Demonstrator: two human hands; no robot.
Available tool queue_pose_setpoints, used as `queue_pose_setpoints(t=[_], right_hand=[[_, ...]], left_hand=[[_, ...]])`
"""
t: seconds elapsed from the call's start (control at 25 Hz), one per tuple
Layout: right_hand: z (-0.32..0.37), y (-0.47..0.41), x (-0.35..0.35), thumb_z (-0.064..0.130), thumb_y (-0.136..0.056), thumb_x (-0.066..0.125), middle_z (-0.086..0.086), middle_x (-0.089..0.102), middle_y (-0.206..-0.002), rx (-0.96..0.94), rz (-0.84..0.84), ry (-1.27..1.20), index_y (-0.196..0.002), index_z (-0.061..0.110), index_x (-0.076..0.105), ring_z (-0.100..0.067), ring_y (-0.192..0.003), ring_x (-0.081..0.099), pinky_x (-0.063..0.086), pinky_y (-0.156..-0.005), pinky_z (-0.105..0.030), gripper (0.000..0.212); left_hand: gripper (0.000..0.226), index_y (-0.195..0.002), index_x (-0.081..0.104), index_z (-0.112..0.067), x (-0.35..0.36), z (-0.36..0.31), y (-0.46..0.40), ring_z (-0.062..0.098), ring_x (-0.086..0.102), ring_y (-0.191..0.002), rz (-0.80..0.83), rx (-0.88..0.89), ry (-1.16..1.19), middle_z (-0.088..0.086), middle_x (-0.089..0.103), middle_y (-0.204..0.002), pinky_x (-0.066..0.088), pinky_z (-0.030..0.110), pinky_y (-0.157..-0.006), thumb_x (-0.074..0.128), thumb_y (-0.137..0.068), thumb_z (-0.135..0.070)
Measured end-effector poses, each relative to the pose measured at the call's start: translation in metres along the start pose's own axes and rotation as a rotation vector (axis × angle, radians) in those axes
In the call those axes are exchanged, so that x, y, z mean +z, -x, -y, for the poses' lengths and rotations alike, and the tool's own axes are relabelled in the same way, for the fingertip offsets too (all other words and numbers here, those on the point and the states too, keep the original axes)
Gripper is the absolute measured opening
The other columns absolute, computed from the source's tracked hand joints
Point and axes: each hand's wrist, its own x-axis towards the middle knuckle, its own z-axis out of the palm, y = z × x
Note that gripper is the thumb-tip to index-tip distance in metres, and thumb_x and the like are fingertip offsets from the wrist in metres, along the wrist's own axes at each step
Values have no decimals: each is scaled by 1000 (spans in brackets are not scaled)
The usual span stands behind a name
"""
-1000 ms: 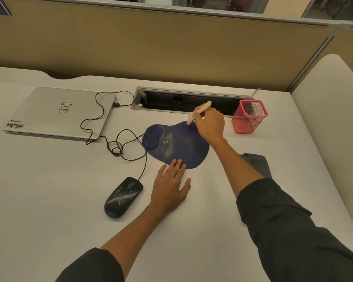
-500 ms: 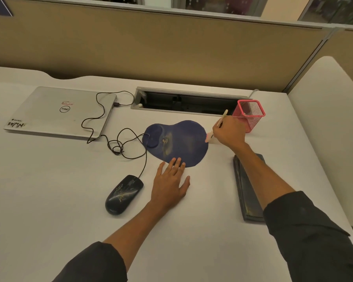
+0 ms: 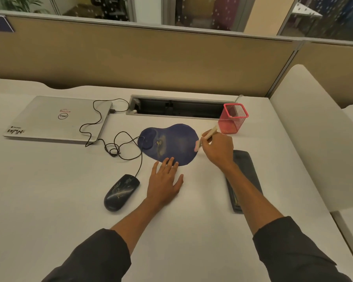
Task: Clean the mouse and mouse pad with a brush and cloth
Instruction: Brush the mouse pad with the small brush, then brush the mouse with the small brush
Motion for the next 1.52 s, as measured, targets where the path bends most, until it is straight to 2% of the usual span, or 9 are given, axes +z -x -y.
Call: queue_pose_setpoints(t=[0.2,0.32,0.52,0.72,0.92,1.04,1.16,1.32,1.52], right_hand=[[-4,61,-9,30,-85,67,7,68,-89,59,-73,-538,-91,21,68,-12,-78,64,53,-68,-17,11],[-17,93,-9,23,-83,71,7,68,-93,89,-85,-692,-94,19,68,-11,-83,64,50,-66,-11,12],[-30,104,-8,30,-86,66,3,69,-105,186,-108,-661,-109,12,69,-12,-92,63,49,-75,-17,29],[-30,91,-21,38,-84,66,13,67,-79,121,-172,-592,-88,15,74,-5,-75,64,42,-63,-7,24],[-30,80,-21,40,-85,64,10,59,-63,177,-247,-522,-70,16,65,-8,-57,57,38,-54,-14,28],[-20,86,-14,37,-88,62,7,63,-68,189,-181,-582,-73,15,66,-11,-65,60,41,-58,-16,27],[-4,102,-9,32,-92,58,3,68,-77,167,-125,-669,-88,14,70,-10,-73,62,43,-62,-14,22],[25,130,3,32,-93,56,4,67,-76,130,-32,-718,-85,14,69,-7,-70,61,42,-59,-7,23],[61,160,20,31,-92,57,4,68,-82,107,124,-746,-92,14,69,-9,-76,61,41,-64,-9,21]], left_hand=[[61,-149,26,-17,-1,-4,29,18,13,-147,-2,57,43,3,18,-159,2,34,-118,24,-98,-51],[62,-151,20,-20,0,-4,48,15,7,-147,33,49,71,1,12,-160,-1,32,-118,23,-98,-52],[63,-152,13,-22,1,-6,66,14,1,-147,44,51,80,-2,5,-161,-3,32,-119,22,-98,-52],[63,-152,15,-21,-1,-6,66,13,2,-147,35,53,70,-2,6,-161,-4,31,-118,24,-98,-52],[62,-152,17,-22,-2,-6,65,14,3,-147,30,55,54,-2,8,-161,-1,34,-120,22,-98,-53],[62,-151,21,-20,-5,-6,68,14,7,-147,19,55,68,-2,12,-160,0,32,-119,26,-98,-52],[58,-147,35,-17,-12,-2,87,16,20,-145,-8,67,61,0,26,-156,9,33,-118,33,-98,-49],[43,-120,65,-10,-24,16,126,25,50,-128,-209,119,72,8,55,-137,38,42,-106,48,-92,-37],[47,-130,57,-10,-35,62,157,23,45,-132,-437,52,33,8,49,-142,39,42,-105,55,-89,-32]])
